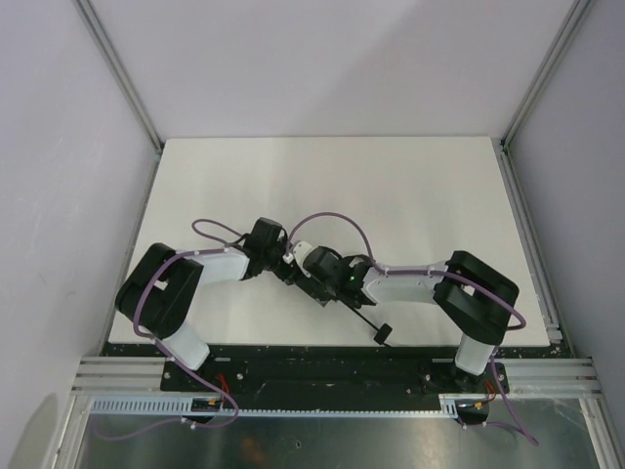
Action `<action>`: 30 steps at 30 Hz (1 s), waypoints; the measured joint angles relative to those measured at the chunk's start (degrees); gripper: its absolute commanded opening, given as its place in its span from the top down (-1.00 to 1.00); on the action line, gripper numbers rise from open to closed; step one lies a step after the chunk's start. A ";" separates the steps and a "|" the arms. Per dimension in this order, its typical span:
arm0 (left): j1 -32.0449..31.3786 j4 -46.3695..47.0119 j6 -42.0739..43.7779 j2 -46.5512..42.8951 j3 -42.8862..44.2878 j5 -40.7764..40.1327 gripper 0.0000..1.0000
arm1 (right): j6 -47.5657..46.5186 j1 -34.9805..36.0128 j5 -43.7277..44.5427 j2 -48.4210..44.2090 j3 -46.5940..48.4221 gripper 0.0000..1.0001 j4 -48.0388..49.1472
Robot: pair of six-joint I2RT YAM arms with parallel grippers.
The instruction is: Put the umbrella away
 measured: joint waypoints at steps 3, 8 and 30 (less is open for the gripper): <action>0.00 -0.72 -0.02 0.15 0.35 0.17 1.00 | -0.57 0.44 2.91 1.97 0.31 0.35 0.22; 0.28 -1.84 -0.15 0.26 1.01 0.07 0.92 | -0.20 -0.28 2.58 2.51 0.72 0.97 0.31; -0.07 -6.51 4.66 0.04 4.76 -0.20 -0.68 | 23.26 -25.83 -62.64 12.39 -3.82 1.00 23.69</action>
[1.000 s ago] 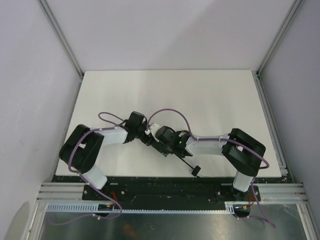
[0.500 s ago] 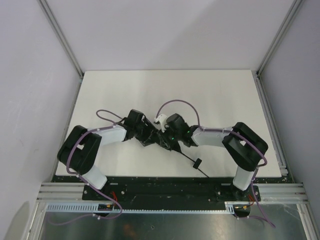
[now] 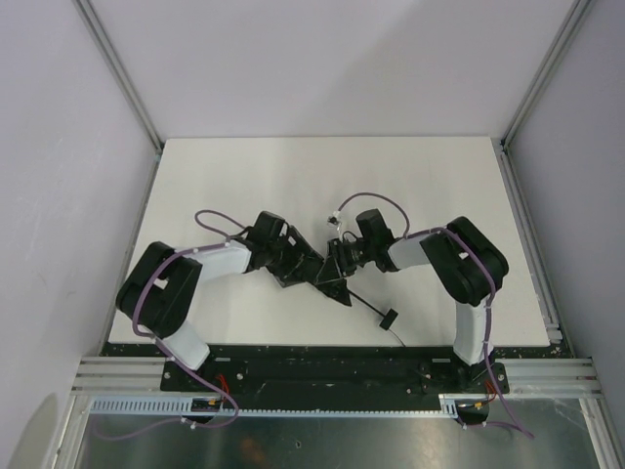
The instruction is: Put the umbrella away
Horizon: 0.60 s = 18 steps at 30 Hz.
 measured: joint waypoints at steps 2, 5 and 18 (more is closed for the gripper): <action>-0.31 0.22 -0.15 0.42 0.02 0.55 -0.58 | 2.29 -0.63 -1.68 0.83 -0.46 1.00 1.90; -0.57 0.61 -0.57 0.98 -0.04 0.98 -0.25 | 6.49 -1.57 -4.52 2.29 -1.46 1.00 5.88; -1.05 7.69 -3.28 1.51 -2.86 1.22 0.98 | 17.03 -2.73 -6.51 3.93 -3.69 -0.02 12.70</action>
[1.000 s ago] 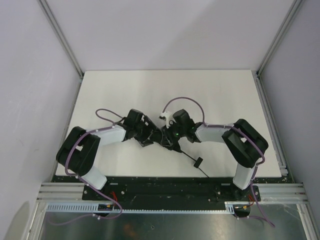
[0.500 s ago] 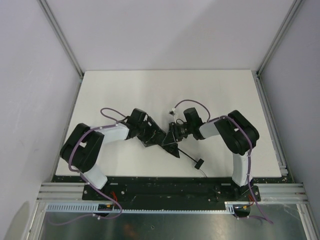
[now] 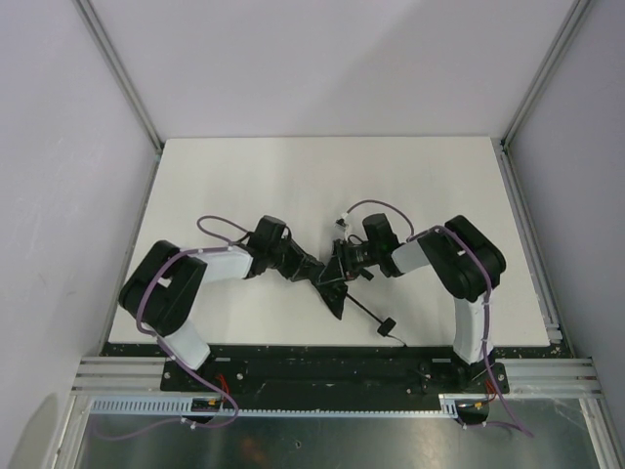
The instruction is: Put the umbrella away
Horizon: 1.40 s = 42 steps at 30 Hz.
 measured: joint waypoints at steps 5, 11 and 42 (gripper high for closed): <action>-0.46 1.38 0.70 -0.48 -0.87 0.09 1.00 | -4.70 0.85 6.64 -7.28 -0.48 -0.77 -9.35; -0.72 1.11 0.46 -0.44 -1.03 0.74 1.00 | -16.15 5.03 25.35 -20.06 -0.52 -0.86 -21.81; 0.81 -7.15 -1.79 -0.81 1.01 0.55 -0.31 | -32.81 25.03 64.67 -16.79 1.99 1.00 -26.80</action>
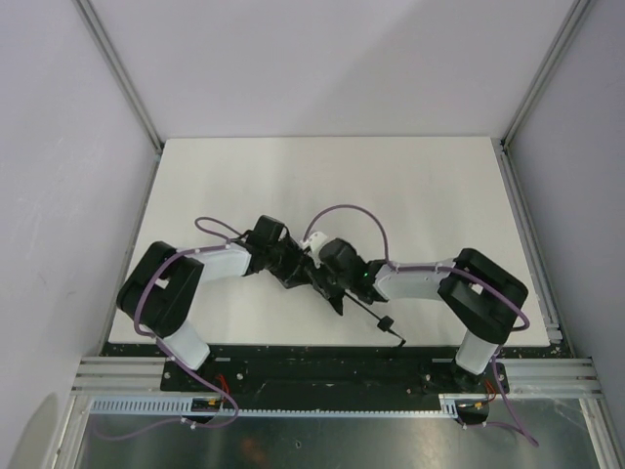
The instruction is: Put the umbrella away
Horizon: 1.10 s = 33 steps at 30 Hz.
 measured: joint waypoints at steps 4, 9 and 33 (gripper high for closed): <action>0.00 0.35 0.02 -0.20 0.00 0.04 -0.36 | 3.13 -7.21 -15.65 -0.46 -2.10 1.00 4.13; -0.02 0.79 0.57 0.02 -0.02 1.11 -0.34 | 7.48 -13.27 -31.80 -0.09 -4.37 1.00 7.74; -1.57 6.08 -0.55 -0.94 -3.48 0.76 1.00 | 20.09 -18.23 -42.66 0.52 -6.23 -0.76 11.13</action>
